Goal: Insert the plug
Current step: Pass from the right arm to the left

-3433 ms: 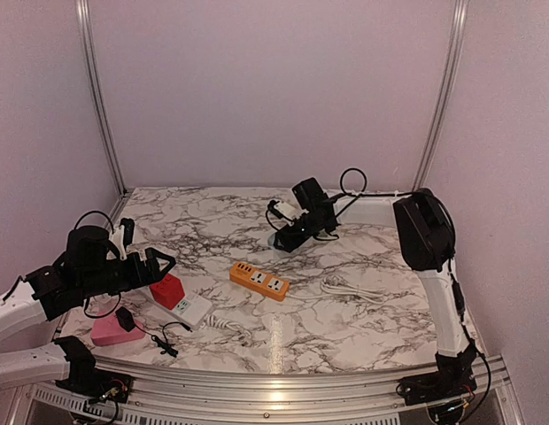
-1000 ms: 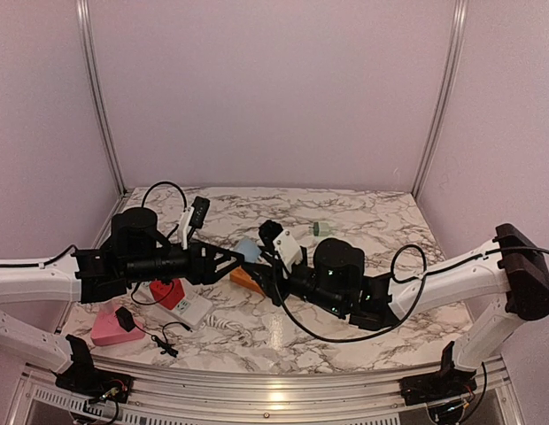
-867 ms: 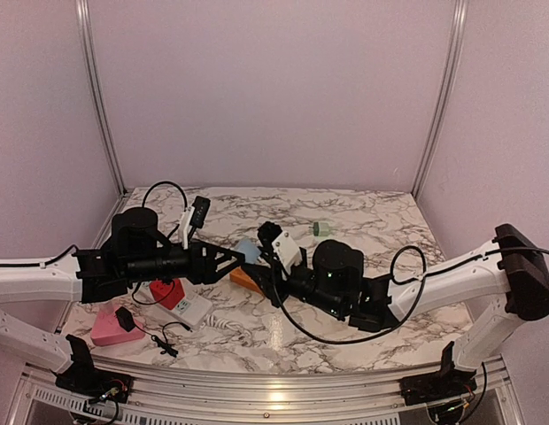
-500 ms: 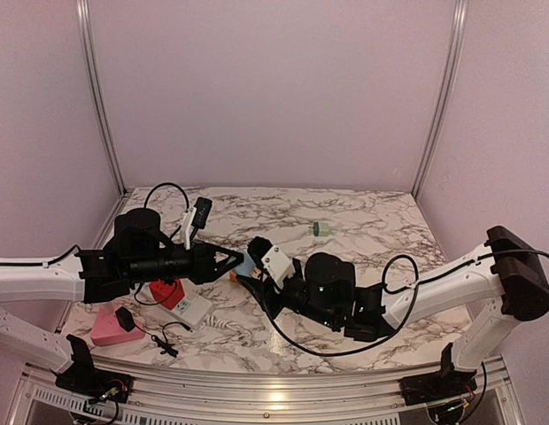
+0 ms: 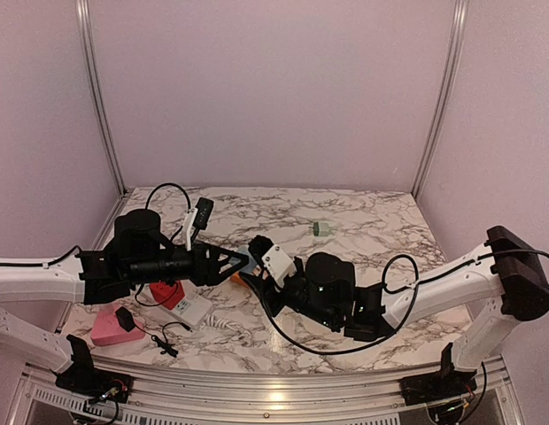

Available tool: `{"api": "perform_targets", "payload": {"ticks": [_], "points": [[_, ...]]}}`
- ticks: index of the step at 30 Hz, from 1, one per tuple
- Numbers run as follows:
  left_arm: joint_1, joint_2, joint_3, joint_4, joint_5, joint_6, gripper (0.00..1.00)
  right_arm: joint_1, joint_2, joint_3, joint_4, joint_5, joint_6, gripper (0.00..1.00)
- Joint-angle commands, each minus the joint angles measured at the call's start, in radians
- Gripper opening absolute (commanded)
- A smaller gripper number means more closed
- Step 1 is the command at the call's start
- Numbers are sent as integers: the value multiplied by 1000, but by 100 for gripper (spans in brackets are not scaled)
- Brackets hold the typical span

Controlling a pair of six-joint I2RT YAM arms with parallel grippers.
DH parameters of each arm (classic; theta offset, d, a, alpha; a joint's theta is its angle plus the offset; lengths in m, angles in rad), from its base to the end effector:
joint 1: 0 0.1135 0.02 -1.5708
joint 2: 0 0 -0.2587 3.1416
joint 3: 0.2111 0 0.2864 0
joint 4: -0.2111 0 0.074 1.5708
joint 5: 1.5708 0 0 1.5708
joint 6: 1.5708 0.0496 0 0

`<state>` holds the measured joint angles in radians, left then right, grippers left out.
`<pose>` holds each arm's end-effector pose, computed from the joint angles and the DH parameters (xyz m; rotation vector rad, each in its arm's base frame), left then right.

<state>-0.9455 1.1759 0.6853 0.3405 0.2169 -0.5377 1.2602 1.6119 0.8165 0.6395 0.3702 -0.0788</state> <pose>0.1768 -0.2631 0.2550 0.5551 1.8120 -1.2477 0.1358 0.3642 0.1953 -0.8544 1.5248 0.5535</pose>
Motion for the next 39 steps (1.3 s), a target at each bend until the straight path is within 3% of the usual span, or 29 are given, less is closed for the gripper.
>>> {"api": "perform_targets", "payload": {"ticks": [1, 5, 9, 21, 32, 39], "points": [[-4, -11, -8, 35, 5, 1, 60, 4, -6, 38, 25, 32, 2, 33], [-4, -9, -12, 38, 10, 1, 52, 4, -7, 42, 26, 37, 2, 33], [-5, -4, -12, 41, 13, -1, 50, 4, -8, 44, 31, 40, 1, 33], [-4, -1, -25, 50, 3, -4, 61, 4, -12, 41, 54, 56, -4, 34], [-4, 11, -20, 60, 4, -2, 46, 4, -4, 41, 51, 29, -1, 33], [-4, 21, -10, 61, 7, -4, 26, 5, -12, 35, 55, 24, -6, 35]]}}
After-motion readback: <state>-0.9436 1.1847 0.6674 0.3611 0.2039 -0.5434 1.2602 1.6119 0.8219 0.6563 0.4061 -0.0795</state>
